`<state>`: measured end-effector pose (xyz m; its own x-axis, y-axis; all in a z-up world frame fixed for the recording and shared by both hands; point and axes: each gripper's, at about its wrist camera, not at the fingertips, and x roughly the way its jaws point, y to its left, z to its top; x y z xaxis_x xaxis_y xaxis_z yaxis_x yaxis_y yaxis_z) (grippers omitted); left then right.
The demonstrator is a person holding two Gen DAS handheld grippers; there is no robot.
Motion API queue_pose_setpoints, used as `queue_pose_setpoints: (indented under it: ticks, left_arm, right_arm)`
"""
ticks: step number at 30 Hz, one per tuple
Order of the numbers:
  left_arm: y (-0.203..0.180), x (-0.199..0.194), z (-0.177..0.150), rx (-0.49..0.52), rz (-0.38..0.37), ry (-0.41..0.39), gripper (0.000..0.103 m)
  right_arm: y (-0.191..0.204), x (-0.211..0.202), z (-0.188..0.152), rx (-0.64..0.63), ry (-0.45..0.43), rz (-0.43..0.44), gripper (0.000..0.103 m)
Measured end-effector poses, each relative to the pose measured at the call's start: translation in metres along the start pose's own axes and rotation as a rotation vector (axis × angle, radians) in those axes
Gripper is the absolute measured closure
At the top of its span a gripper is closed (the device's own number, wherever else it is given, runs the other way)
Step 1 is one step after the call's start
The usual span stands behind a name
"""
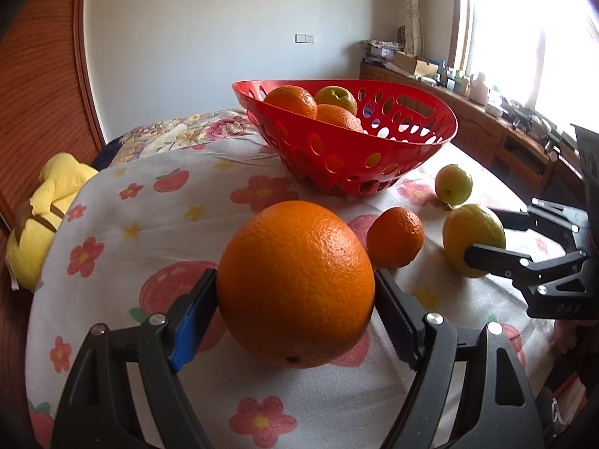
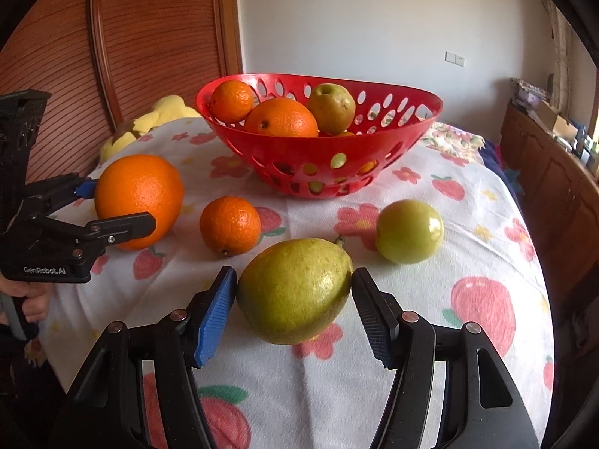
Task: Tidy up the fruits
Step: 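Close the left gripper on the large orange while the right gripper grasps the pomelo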
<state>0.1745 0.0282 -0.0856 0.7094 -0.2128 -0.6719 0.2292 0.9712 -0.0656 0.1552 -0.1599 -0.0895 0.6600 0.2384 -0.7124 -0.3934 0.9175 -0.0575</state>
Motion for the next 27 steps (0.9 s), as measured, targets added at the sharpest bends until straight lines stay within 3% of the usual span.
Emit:
queue_pose_setpoints:
  ticks: [15, 18, 22, 27]
  left_arm:
    - [0.005, -0.001, -0.003, -0.028, -0.016, -0.006, 0.022]
    - [0.005, -0.001, -0.002, -0.026, -0.015, -0.005, 0.022]
    - [0.005, -0.001, -0.002, -0.027, -0.015, -0.005, 0.021]
    - [0.006, -0.001, -0.002, -0.029, -0.013, -0.005, 0.021]
  right_arm:
    - [0.001, 0.005, -0.005, 0.033, 0.019, 0.025, 0.036]
    - [0.004, 0.006, -0.005, 0.018, 0.018, 0.025, 0.041]
    - [0.009, 0.005, -0.007, -0.003, 0.006, -0.005, 0.041]
    - [0.002, 0.004, -0.008, 0.031, 0.002, 0.021, 0.041]
